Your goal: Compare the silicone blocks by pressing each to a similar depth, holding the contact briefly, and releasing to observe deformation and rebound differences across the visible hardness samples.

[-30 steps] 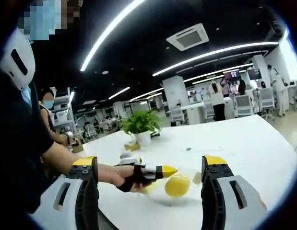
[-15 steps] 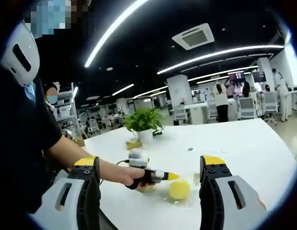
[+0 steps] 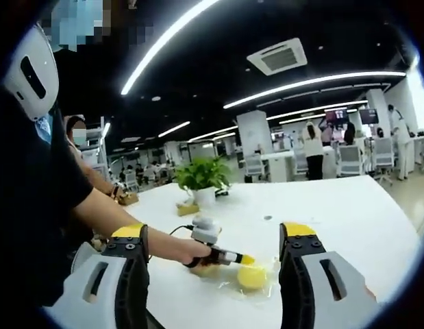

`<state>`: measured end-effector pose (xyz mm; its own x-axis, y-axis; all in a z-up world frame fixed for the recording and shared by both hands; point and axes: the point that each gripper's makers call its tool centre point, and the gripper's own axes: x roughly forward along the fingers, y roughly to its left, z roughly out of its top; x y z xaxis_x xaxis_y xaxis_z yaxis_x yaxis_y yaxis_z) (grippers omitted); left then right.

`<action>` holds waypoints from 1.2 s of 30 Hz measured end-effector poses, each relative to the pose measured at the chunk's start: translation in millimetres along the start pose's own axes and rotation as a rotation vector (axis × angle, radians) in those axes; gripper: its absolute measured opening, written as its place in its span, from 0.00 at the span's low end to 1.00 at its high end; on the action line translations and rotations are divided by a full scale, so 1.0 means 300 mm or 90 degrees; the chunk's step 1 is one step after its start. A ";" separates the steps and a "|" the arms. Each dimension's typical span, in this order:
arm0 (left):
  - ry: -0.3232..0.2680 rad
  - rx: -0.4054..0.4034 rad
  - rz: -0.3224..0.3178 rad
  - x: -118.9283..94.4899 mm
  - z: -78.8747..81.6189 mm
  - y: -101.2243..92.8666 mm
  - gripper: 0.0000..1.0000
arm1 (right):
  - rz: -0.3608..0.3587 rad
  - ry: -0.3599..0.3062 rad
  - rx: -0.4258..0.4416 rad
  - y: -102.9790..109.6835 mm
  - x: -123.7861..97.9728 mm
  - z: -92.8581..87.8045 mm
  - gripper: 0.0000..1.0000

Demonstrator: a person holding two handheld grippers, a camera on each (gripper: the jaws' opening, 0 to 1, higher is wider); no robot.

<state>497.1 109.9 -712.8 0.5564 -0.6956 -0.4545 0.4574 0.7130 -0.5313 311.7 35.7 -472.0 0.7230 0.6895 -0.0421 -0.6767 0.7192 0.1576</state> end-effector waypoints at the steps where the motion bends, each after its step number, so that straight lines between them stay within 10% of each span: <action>1: 0.003 0.001 0.001 0.003 -0.001 0.002 0.00 | 0.000 0.000 0.000 0.000 -0.001 0.000 0.72; 11: 0.004 0.076 0.009 -0.050 0.025 0.007 0.12 | -0.017 0.034 -0.023 0.004 -0.023 -0.027 0.70; 15: 0.019 0.007 0.025 -0.061 -0.007 0.008 0.12 | -0.014 0.031 -0.021 0.021 -0.023 -0.020 0.69; 36: 0.077 -0.021 0.018 -0.151 -0.156 -0.035 0.10 | 0.000 0.020 -0.052 0.065 -0.069 0.012 0.69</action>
<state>434.6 130.0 -720.1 0.4799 -0.6818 -0.5522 0.4186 0.7310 -0.5388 284.0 35.1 -464.6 0.7193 0.6908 -0.0732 -0.6865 0.7230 0.0767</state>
